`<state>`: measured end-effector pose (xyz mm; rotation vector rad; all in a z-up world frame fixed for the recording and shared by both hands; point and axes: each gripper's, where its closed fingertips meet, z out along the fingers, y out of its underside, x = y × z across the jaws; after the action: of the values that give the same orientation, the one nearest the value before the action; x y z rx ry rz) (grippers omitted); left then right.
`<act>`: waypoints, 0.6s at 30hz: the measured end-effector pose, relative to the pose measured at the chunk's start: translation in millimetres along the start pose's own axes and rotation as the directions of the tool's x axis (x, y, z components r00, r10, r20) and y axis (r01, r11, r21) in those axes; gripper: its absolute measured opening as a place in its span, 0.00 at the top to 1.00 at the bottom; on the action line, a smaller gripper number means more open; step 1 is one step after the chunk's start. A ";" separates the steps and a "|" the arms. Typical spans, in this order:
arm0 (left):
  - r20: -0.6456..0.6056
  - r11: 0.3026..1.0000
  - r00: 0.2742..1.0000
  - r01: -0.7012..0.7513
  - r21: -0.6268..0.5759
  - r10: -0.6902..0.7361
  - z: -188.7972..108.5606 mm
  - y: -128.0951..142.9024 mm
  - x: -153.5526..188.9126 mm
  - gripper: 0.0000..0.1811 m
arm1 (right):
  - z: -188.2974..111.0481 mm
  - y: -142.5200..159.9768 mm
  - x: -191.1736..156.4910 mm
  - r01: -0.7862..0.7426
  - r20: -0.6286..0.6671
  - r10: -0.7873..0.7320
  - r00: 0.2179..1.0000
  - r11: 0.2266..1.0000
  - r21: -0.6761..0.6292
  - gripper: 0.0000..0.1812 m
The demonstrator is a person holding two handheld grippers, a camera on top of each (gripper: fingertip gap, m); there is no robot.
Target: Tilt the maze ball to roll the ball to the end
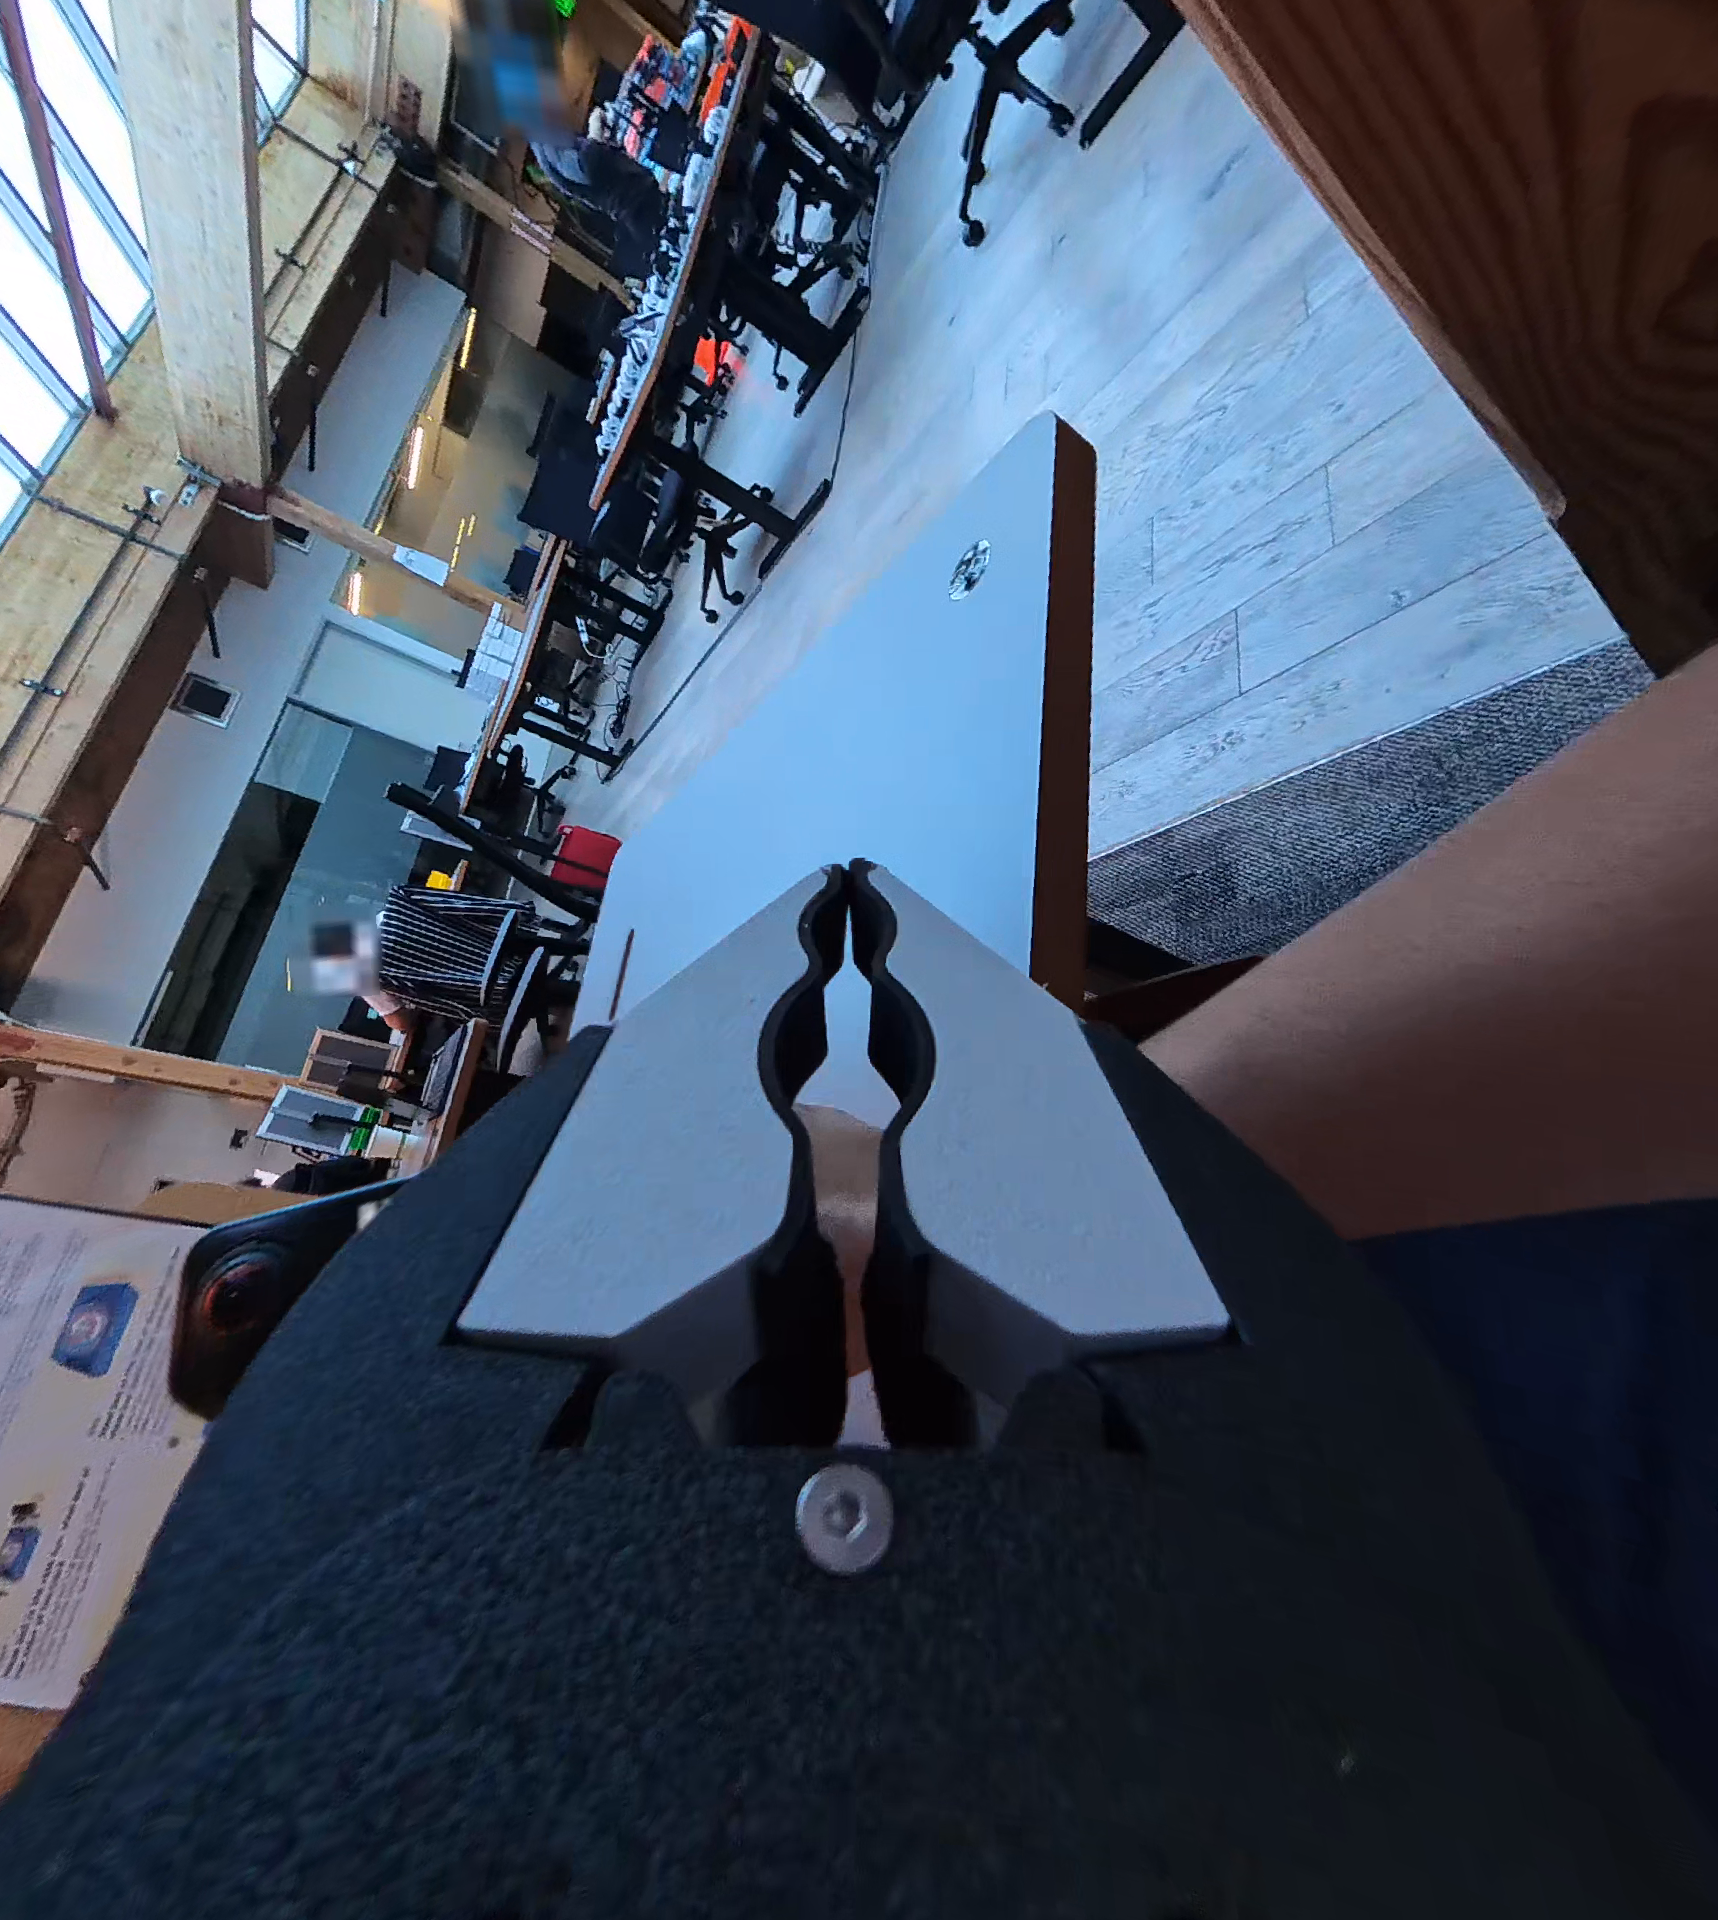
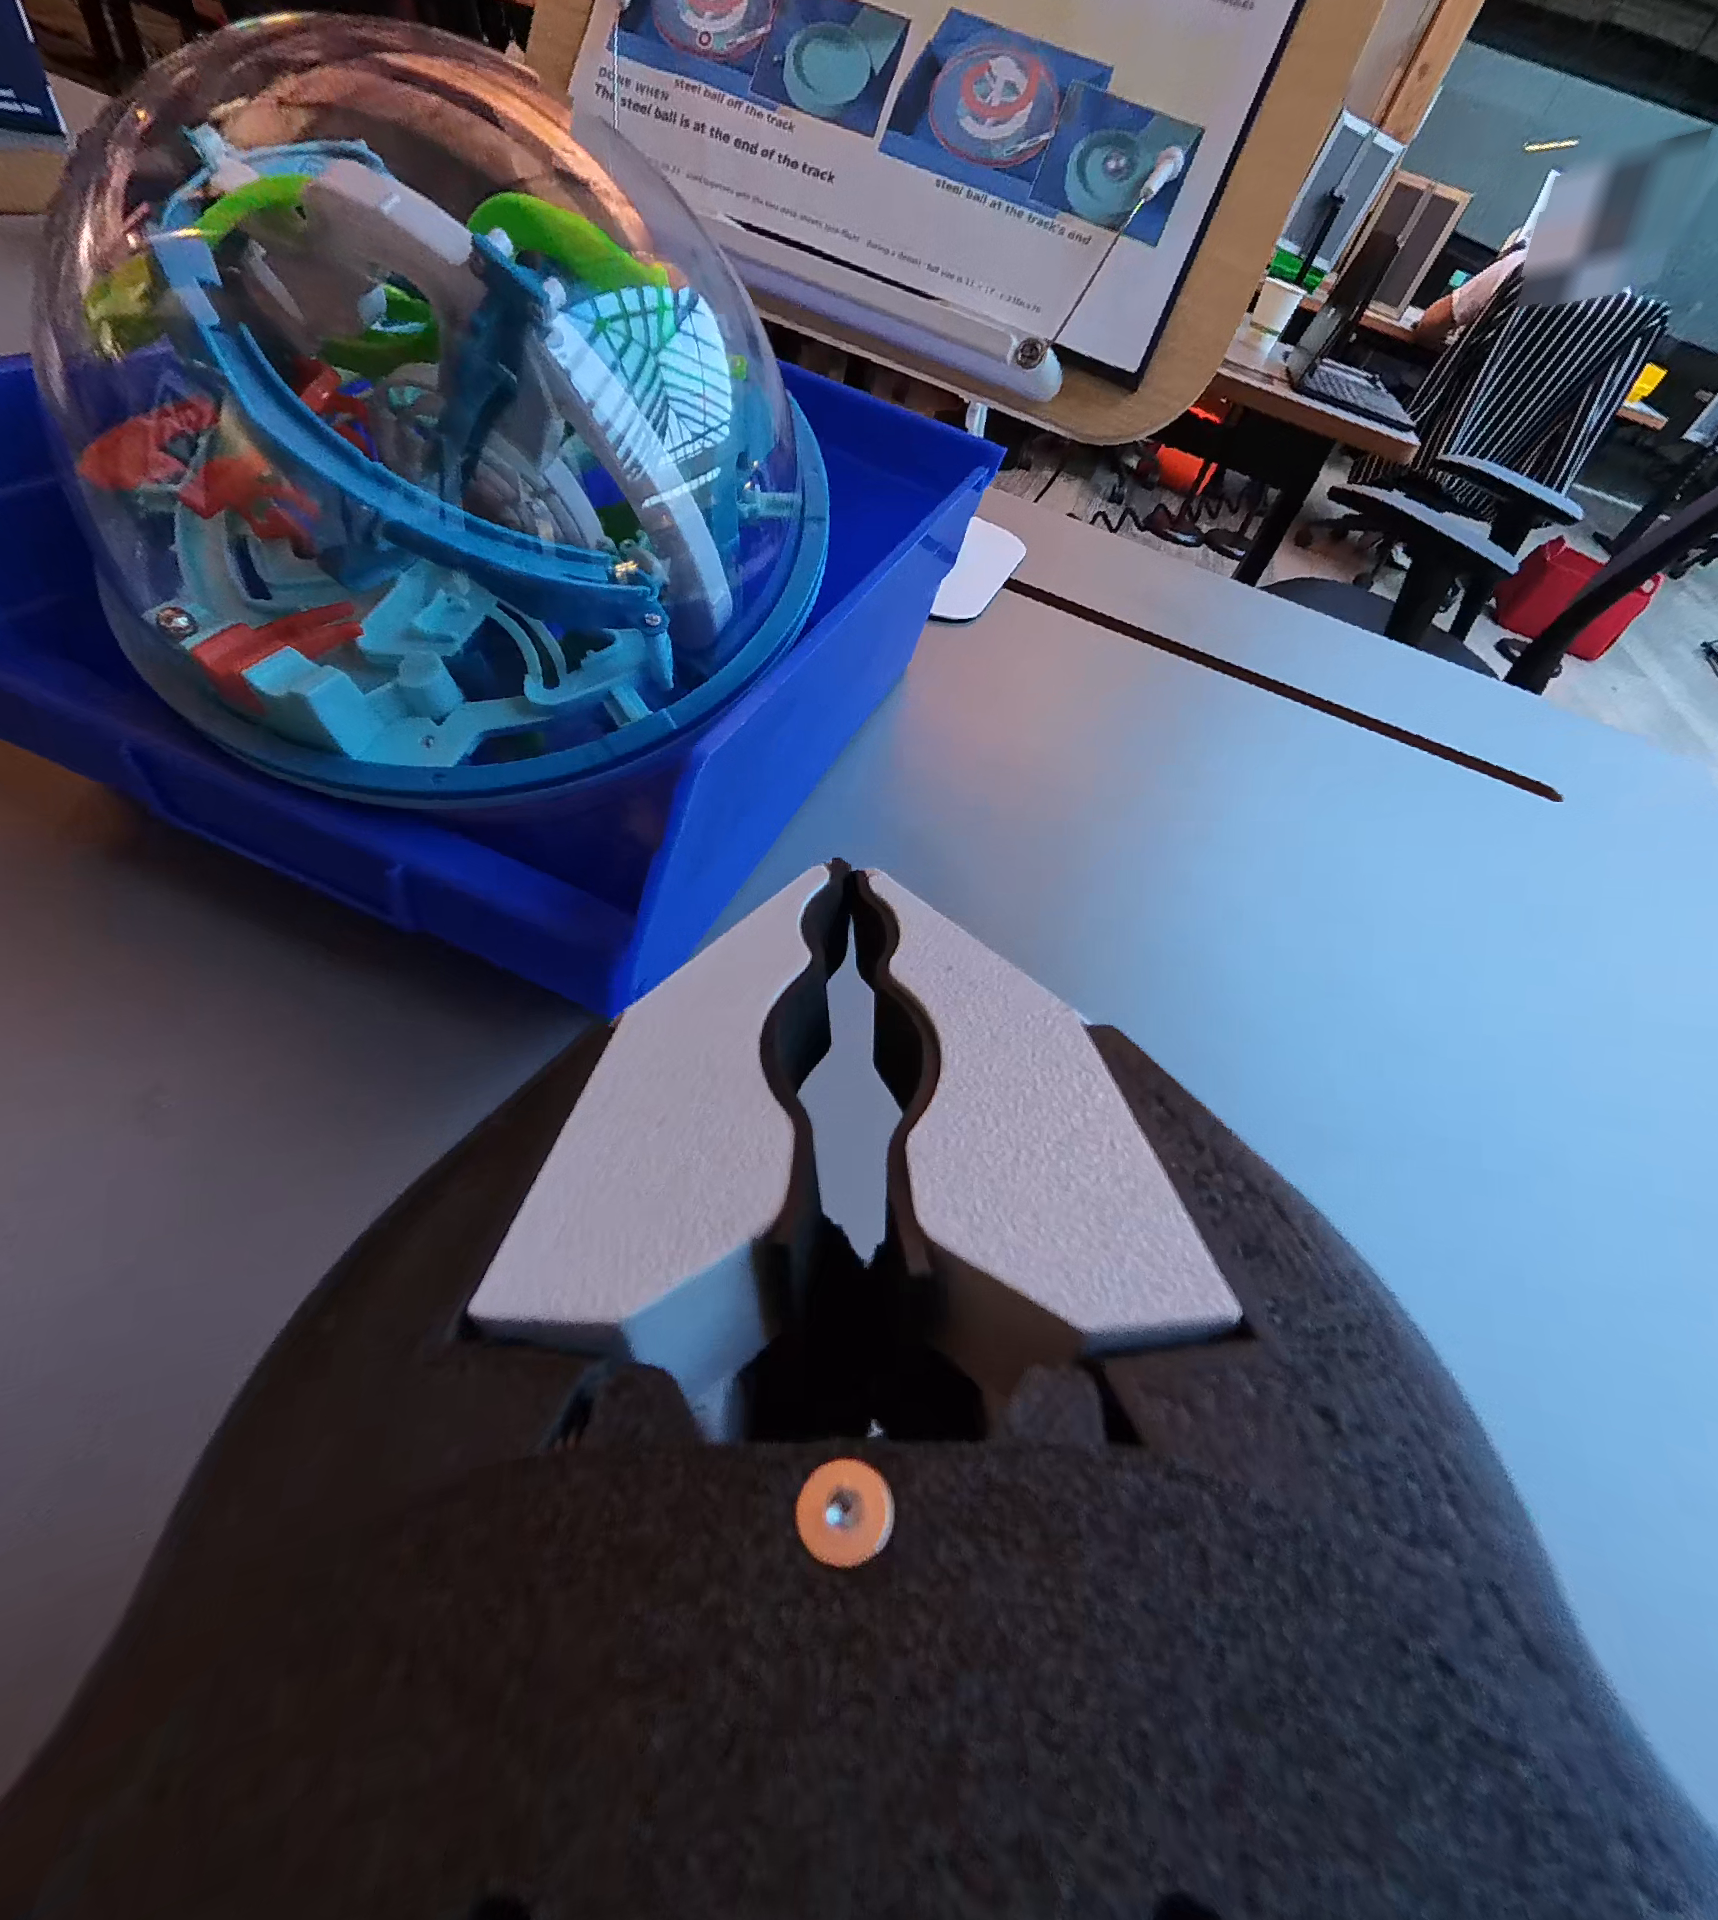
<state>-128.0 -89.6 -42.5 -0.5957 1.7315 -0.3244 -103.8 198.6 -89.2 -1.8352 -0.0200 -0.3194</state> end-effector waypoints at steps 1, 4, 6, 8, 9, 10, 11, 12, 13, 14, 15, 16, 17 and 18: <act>0.000 1.000 1.000 0.016 0.005 -0.016 -5.6 1.4 -2.9 1.00 | 0.2 1.0 -0.6 0.002 0.002 -0.002 1.000 1.000 -0.003 1.00; -0.018 0.998 0.998 0.066 0.005 -0.066 -18.8 8.1 -13.1 1.00 | 1.2 2.0 -2.5 0.006 0.004 -0.006 1.000 1.000 -0.003 1.00; 0.028 0.999 0.999 0.046 -0.014 -0.046 -25.4 16.7 -27.6 1.00 | 2.5 1.2 -7.5 0.008 0.024 -0.008 1.000 1.000 0.000 1.00; 0.130 0.996 0.988 0.088 0.008 -0.088 -41.0 28.0 -60.1 1.00 | -1.0 -5.5 -9.7 0.010 0.042 -0.011 0.999 0.999 0.038 1.00; 0.189 0.986 0.968 0.161 0.046 -0.167 -54.1 36.3 -83.7 1.00 | -4.5 -11.1 -11.4 0.016 0.068 -0.021 0.998 0.997 0.073 1.00; 0.247 0.964 0.933 0.246 0.097 -0.263 -70.2 48.4 -110.6 1.00 | -9.0 -18.1 -14.2 0.033 0.103 -0.045 0.994 0.992 0.120 1.00; 0.310 0.932 0.880 0.331 0.145 -0.360 -87.9 66.2 -139.6 1.00 | -14.5 -26.8 -14.2 0.063 0.115 -0.085 0.990 0.982 0.181 1.00; 0.374 0.896 0.814 0.410 0.172 -0.444 -104.9 91.9 -167.3 1.00 | -22.6 -39.0 -17.1 0.106 0.125 -0.143 0.982 0.959 0.264 1.00; 0.441 0.859 0.741 0.480 0.180 -0.507 -119.8 125.0 -191.6 1.00 | -34.5 -53.7 -28.7 0.158 0.153 -0.226 0.962 0.918 0.364 1.00; 0.510 0.821 0.666 0.547 0.162 -0.545 -131.0 165.3 -210.4 1.00 | -48.1 -67.9 -45.2 0.210 0.171 -0.313 0.934 0.870 0.446 1.00; 0.582 0.781 0.599 0.615 0.107 -0.551 -138.5 211.5 -221.5 1.00 | -61.0 -77.5 -65.9 0.266 0.190 -0.399 0.897 0.832 0.488 1.00; 0.651 0.739 0.549 0.673 0.027 -0.524 -144.1 257.9 -225.4 1.00 | -74.2 -82.9 -92.0 0.321 0.225 -0.483 0.846 0.799 0.509 1.00; 0.705 0.703 0.526 0.709 -0.056 -0.476 -148.5 297.3 -224.4 1.00 | -88.4 -87.4 -119.9 0.366 0.255 -0.556 0.791 0.764 0.531 1.00; 0.745 0.681 0.530 0.719 -0.140 -0.406 -152.9 327.7 -221.5 1.00 | -102.8 -91.2 -146.3 0.407 0.267 -0.616 0.741 0.728 0.552 1.00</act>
<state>-312.4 289.0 7.8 -1.4609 0.8258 -0.1374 -282.1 149.7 -11.1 -1.3470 -0.8892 -0.2593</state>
